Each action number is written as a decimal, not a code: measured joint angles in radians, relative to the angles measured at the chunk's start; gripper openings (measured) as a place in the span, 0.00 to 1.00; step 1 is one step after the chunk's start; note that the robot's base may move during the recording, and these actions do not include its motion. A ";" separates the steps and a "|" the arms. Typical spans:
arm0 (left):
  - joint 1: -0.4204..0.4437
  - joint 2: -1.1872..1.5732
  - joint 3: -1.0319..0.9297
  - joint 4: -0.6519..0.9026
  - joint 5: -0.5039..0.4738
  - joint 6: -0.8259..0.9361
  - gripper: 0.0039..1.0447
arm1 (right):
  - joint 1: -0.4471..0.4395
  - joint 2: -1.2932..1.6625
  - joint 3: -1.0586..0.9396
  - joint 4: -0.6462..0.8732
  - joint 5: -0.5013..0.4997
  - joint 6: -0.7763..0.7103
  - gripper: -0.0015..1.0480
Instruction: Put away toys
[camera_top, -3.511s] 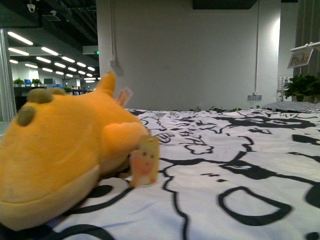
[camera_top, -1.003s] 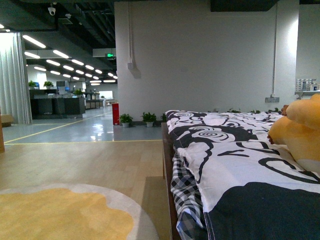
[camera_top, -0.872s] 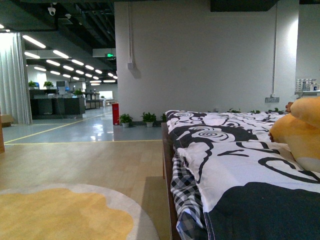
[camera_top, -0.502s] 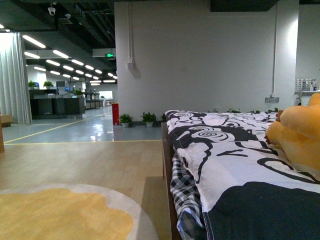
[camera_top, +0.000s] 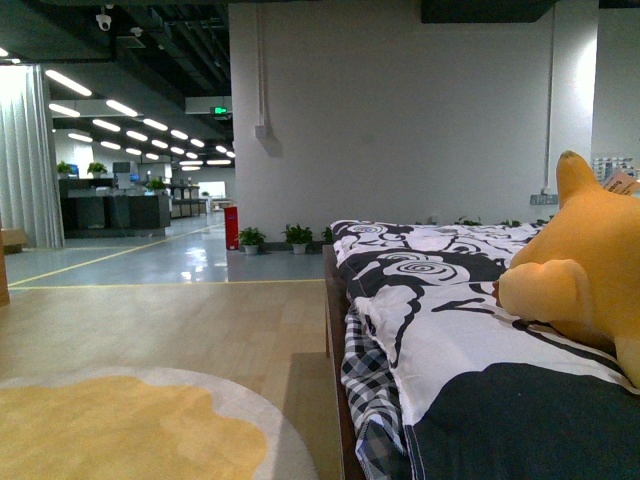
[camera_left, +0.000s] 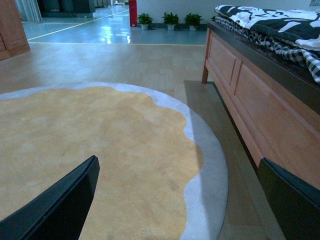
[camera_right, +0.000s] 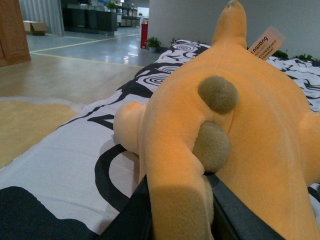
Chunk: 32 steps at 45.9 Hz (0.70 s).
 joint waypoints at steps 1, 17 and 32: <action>0.000 0.000 0.000 0.000 0.000 0.000 0.94 | 0.001 -0.002 0.000 0.000 0.000 0.000 0.13; 0.000 0.000 0.000 0.000 0.000 0.000 0.94 | -0.015 -0.063 0.000 -0.026 -0.010 0.036 0.08; 0.000 0.000 0.000 0.000 0.000 0.000 0.94 | -0.145 -0.367 0.073 -0.287 -0.280 0.323 0.07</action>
